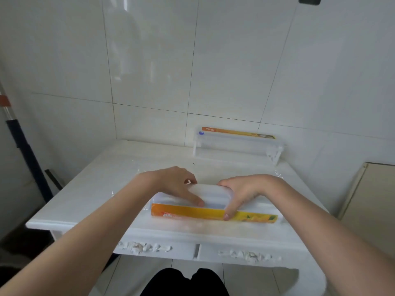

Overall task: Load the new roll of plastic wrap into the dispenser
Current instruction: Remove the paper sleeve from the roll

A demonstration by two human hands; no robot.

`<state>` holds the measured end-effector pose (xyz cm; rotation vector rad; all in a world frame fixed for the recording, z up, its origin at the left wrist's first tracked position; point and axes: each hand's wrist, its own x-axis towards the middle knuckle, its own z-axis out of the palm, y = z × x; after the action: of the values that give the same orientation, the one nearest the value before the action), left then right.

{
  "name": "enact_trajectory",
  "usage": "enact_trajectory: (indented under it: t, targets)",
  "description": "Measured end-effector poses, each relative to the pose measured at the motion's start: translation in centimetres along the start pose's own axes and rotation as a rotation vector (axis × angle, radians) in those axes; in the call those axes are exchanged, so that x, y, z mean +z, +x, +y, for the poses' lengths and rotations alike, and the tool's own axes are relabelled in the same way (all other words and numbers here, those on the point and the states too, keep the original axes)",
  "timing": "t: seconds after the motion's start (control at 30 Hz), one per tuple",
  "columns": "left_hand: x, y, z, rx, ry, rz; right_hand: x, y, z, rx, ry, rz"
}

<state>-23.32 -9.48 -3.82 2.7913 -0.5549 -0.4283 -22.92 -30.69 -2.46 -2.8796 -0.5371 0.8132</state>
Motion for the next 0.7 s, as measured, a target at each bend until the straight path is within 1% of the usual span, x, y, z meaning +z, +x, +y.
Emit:
enact_trajectory:
  t: [0.1,0.2,0.47,0.57,0.7]
  targets:
    - [0.7,0.3,0.6,0.031,0.038,-0.07,0.3,0.1,-0.2,-0.008,-0.117,0.075]
    - [0.9,0.9,0.7,0.026,0.073,-0.066,0.8,0.7,0.0,-0.031,-0.152,0.135]
    - [1.0,2.6,-1.7,-0.002,0.254,0.215,0.0,3.5,-0.8,-0.072,-0.223,0.34]
    - [1.0,3.6,-2.8,-0.018,0.341,0.301,-0.1,5.6,-1.2,-0.081,-0.302,0.432]
    - [1.0,4.7,-4.8,-0.054,0.437,0.395,-0.4,8.8,-1.7,-0.12,-0.338,0.512]
